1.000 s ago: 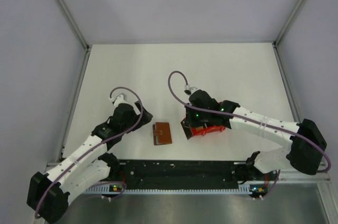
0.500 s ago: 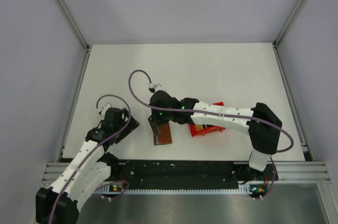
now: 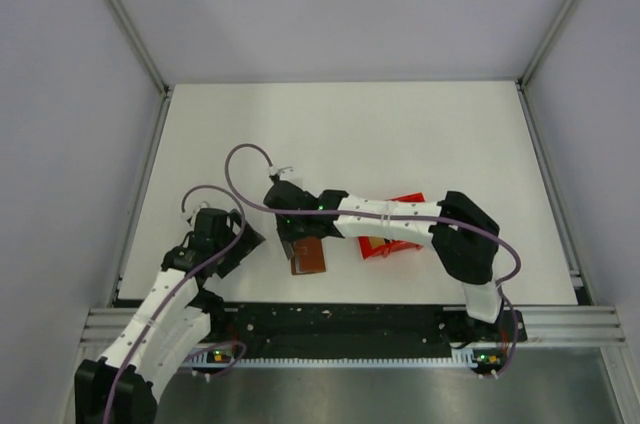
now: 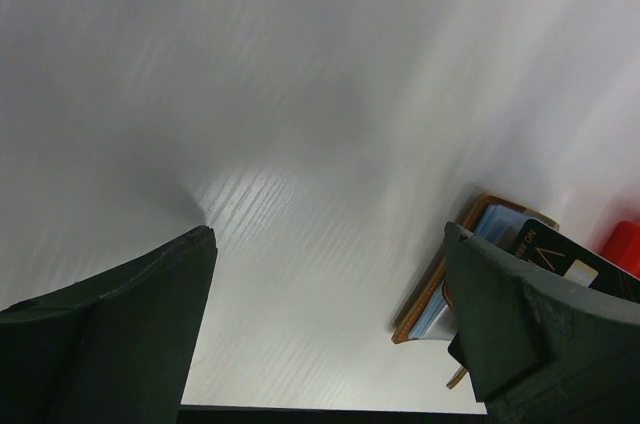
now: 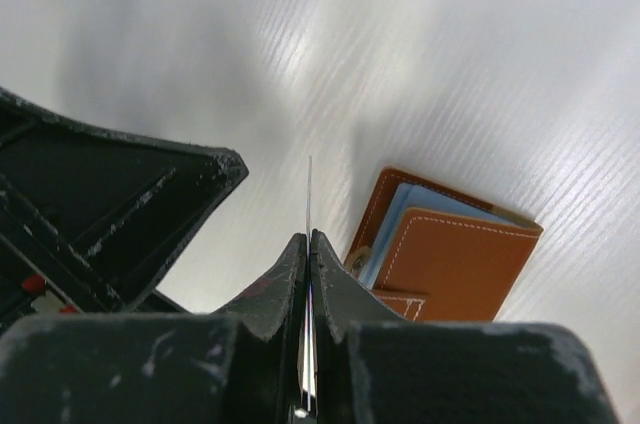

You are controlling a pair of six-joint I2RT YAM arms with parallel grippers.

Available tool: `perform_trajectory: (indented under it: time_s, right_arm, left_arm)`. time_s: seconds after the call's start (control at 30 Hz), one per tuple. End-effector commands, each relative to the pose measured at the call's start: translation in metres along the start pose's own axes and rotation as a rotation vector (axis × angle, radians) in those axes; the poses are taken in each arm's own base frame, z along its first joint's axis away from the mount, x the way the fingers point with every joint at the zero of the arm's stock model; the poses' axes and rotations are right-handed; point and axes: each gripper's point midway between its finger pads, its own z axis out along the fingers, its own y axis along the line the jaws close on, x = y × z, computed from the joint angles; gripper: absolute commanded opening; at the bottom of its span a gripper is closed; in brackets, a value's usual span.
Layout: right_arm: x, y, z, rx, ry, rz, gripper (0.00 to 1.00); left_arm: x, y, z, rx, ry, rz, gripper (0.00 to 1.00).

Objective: Put the credit cards into the card holder
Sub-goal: Insert the credit card into the card holder.

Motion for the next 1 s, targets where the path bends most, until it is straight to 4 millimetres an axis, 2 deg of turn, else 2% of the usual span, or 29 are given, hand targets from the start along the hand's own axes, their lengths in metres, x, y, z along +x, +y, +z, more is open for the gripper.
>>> perform_trajectory:
  time_s: [0.0, 0.3, 0.67, 0.97]
  right_arm:
    - [-0.015, 0.013, 0.001, 0.008, -0.042, -0.006, 0.00]
    - [-0.014, -0.016, -0.017, 0.100, -0.059, -0.045, 0.00]
    - [-0.014, -0.036, -0.043, 0.113, -0.083, -0.036, 0.00]
    - [-0.018, -0.071, -0.054, 0.135, -0.077, 0.001, 0.00]
  left_arm:
    - [0.006, -0.006, 0.003, 0.056, 0.024, 0.008, 0.98]
    - [0.007, -0.007, 0.005, 0.071, 0.026, 0.013, 0.98]
    - [0.000, -0.020, 0.001, 0.123, 0.007, 0.062, 0.99]
    - [0.015, -0.061, -0.002, 0.350, 0.106, 0.159, 0.98]
